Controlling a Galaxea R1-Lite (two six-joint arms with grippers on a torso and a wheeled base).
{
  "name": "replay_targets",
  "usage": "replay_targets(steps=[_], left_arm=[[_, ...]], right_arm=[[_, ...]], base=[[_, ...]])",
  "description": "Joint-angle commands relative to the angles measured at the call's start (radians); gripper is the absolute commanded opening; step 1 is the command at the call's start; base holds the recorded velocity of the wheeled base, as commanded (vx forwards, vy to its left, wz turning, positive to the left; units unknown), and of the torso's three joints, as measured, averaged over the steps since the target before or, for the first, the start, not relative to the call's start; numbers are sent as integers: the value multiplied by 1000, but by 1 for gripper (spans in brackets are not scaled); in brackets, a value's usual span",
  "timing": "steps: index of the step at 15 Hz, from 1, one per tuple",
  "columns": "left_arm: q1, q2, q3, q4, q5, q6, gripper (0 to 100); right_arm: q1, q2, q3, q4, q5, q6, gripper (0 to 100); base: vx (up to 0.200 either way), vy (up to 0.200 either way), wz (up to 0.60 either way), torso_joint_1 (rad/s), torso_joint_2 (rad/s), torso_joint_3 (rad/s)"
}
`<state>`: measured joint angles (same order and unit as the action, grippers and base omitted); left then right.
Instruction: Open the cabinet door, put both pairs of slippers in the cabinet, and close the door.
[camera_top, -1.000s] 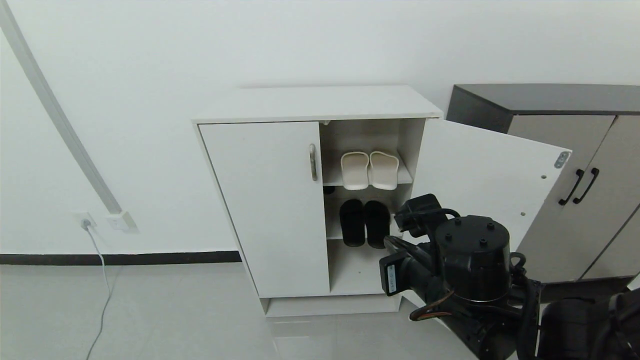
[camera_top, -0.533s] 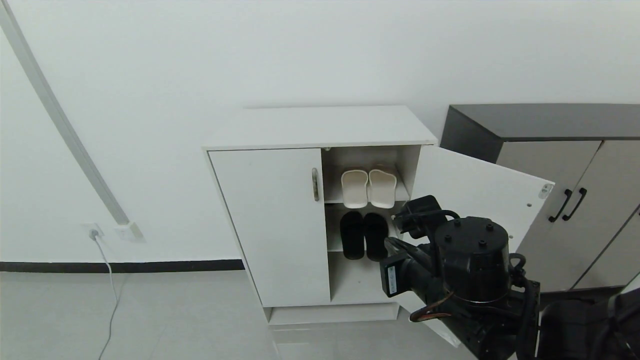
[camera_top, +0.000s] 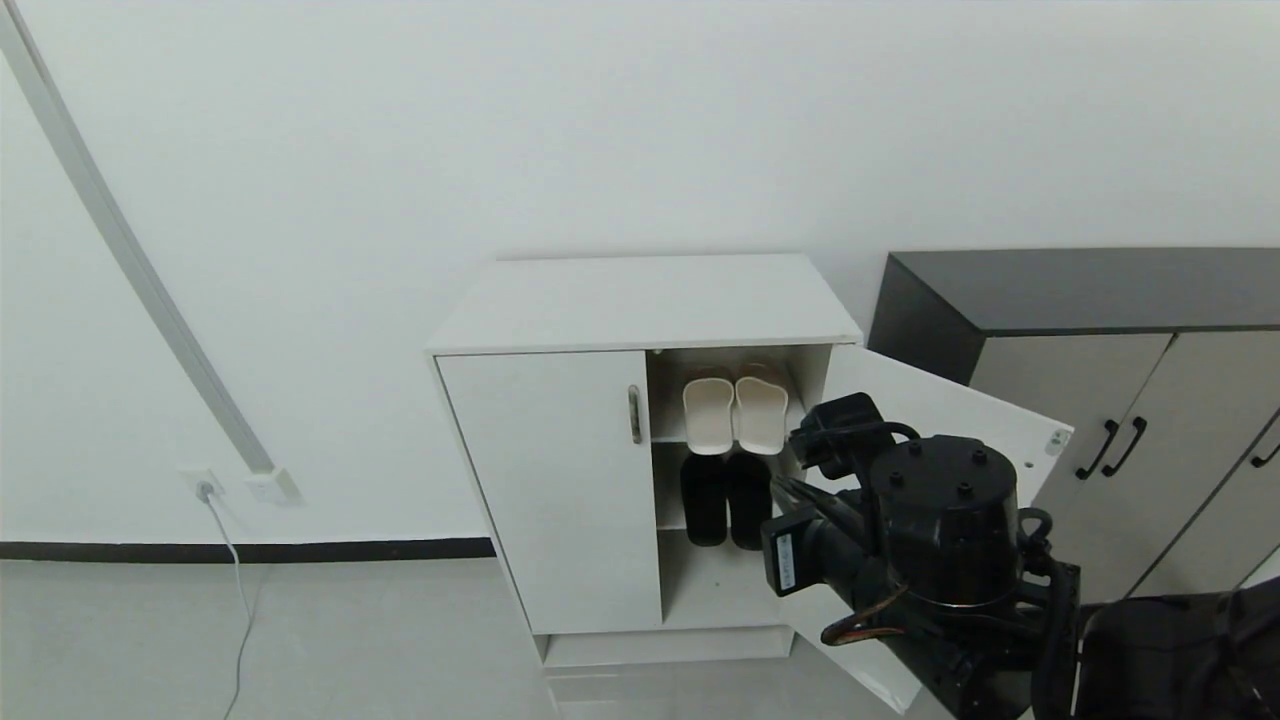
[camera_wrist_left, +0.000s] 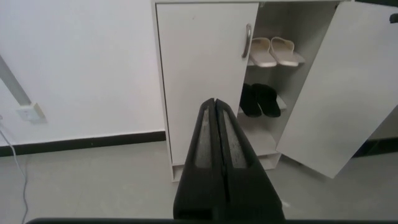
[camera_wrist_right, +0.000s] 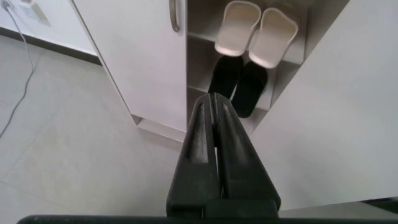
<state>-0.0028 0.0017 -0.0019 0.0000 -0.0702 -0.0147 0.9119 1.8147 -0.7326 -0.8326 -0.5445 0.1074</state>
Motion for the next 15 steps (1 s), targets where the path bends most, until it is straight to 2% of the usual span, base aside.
replay_targets(steps=[1, 6, 15], left_arm=[[0, 0, -1, 0, 0, -1, 0], [0, 0, -1, 0, 1, -1, 0], [0, 0, 0, 0, 1, -1, 0]], right_arm=[[1, 2, 1, 0, 0, 0, 0], [1, 2, 4, 0, 0, 0, 0], [-4, -2, 15, -7, 0, 0, 0]], base=[[0, 0, 0, 246, -559, -325], [0, 0, 0, 257, -583, -323], [0, 0, 0, 180, -384, -208]])
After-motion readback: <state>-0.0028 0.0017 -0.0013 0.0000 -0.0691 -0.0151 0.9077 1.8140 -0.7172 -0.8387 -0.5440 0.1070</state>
